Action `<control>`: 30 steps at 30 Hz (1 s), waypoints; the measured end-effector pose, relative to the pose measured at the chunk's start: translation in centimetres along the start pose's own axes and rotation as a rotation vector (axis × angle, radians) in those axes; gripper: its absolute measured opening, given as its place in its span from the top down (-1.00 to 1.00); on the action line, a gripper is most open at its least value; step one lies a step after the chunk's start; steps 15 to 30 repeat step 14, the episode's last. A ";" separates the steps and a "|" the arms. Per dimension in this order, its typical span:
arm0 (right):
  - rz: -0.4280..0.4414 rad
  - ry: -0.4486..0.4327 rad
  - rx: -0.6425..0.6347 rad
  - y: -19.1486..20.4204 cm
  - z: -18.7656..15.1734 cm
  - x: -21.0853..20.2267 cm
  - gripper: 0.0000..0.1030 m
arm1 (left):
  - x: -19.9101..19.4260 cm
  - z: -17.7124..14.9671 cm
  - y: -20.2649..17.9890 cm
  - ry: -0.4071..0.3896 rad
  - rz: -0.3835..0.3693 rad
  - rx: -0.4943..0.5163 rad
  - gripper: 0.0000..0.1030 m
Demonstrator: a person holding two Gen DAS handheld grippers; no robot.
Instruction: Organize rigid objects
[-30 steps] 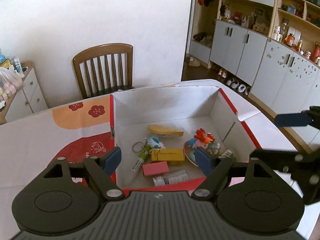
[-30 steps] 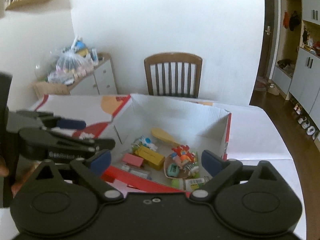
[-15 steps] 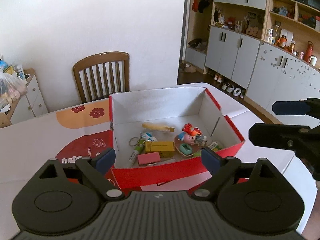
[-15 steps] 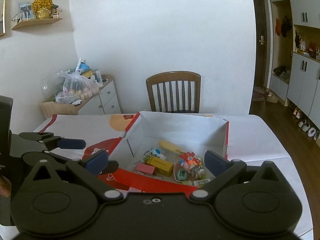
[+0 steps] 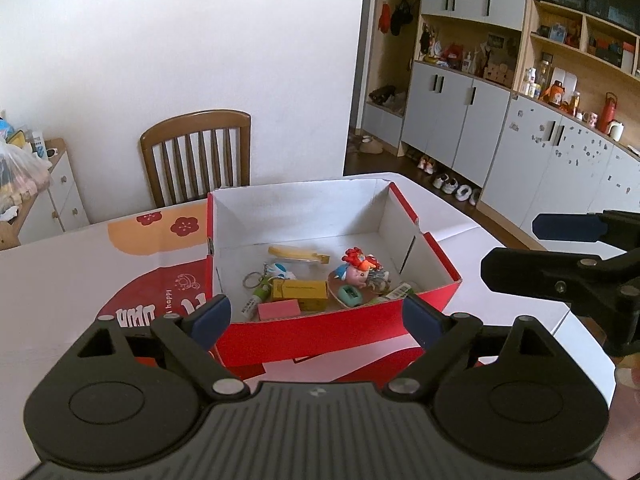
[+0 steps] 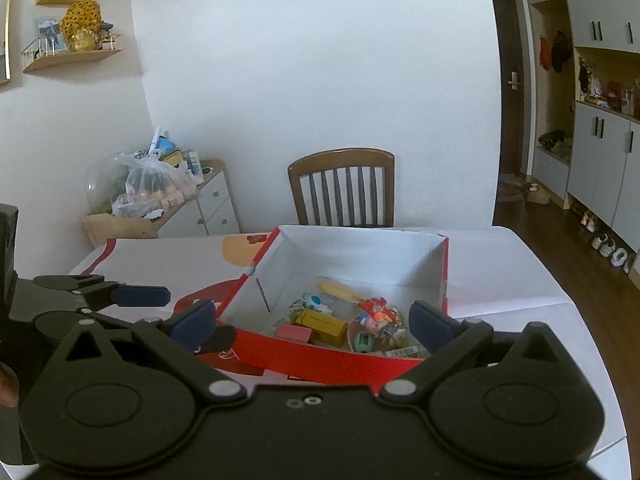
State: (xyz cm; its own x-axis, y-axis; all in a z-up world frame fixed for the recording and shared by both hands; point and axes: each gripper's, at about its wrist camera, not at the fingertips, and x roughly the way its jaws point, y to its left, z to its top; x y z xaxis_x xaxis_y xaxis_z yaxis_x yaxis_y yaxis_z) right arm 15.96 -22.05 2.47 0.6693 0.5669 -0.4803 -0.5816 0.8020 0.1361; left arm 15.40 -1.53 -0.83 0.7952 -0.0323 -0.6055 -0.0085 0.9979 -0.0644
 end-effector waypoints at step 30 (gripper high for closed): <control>-0.028 0.012 0.040 -0.3 -1.1 -0.5 -1.00 | -0.3 -0.7 -0.4 0.002 0.002 0.003 -0.81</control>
